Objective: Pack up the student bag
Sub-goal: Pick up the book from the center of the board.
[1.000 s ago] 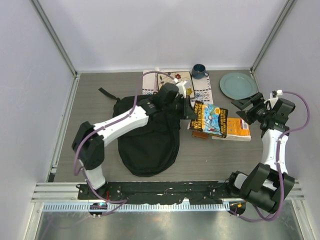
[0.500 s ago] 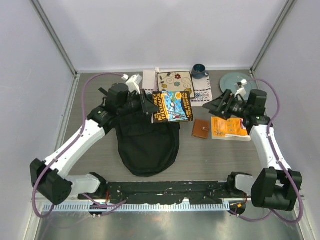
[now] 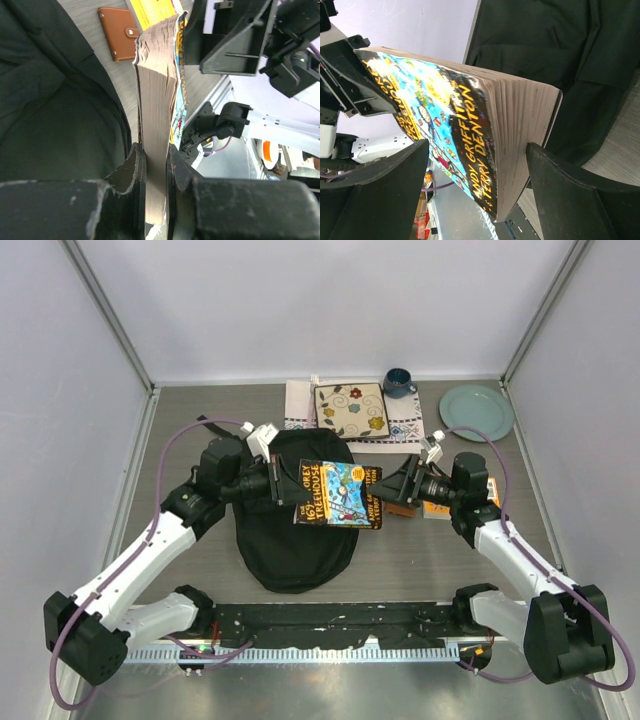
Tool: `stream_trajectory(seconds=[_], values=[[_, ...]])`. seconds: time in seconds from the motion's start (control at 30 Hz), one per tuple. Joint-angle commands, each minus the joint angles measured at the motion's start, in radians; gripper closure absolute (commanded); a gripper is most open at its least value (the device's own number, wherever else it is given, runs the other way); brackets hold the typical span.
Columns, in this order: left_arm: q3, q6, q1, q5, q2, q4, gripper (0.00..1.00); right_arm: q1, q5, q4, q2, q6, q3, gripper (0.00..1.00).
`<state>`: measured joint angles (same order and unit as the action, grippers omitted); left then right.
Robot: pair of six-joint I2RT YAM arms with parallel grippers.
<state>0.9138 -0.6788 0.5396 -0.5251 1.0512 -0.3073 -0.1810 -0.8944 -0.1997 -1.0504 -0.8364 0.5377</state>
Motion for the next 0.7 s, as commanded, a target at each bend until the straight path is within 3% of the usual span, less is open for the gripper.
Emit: stream_trajectory(seconds=[0.0,0.27,0.4,0.6,0.67], values=[[-0.027,-0.067,-0.009,-0.102,-0.048,0.224,1.0,-0.044,0.031,-0.127,0.018,-0.055,-0.042,0.16],[-0.049,-0.085,-0.009,-0.136,-0.066,0.272,1.0,-0.064,0.057,-0.147,0.038,-0.052,-0.078,0.16],[-0.047,-0.065,-0.012,-0.13,-0.092,0.223,1.0,-0.066,0.126,0.035,0.05,0.083,-0.031,0.16],[-0.05,-0.053,-0.024,-0.122,-0.118,0.188,1.0,-0.066,0.187,0.049,0.084,0.102,-0.044,0.13],[-0.055,-0.057,-0.026,-0.131,-0.117,0.2,1.0,-0.066,0.151,-0.028,0.086,0.045,-0.071,0.12]])
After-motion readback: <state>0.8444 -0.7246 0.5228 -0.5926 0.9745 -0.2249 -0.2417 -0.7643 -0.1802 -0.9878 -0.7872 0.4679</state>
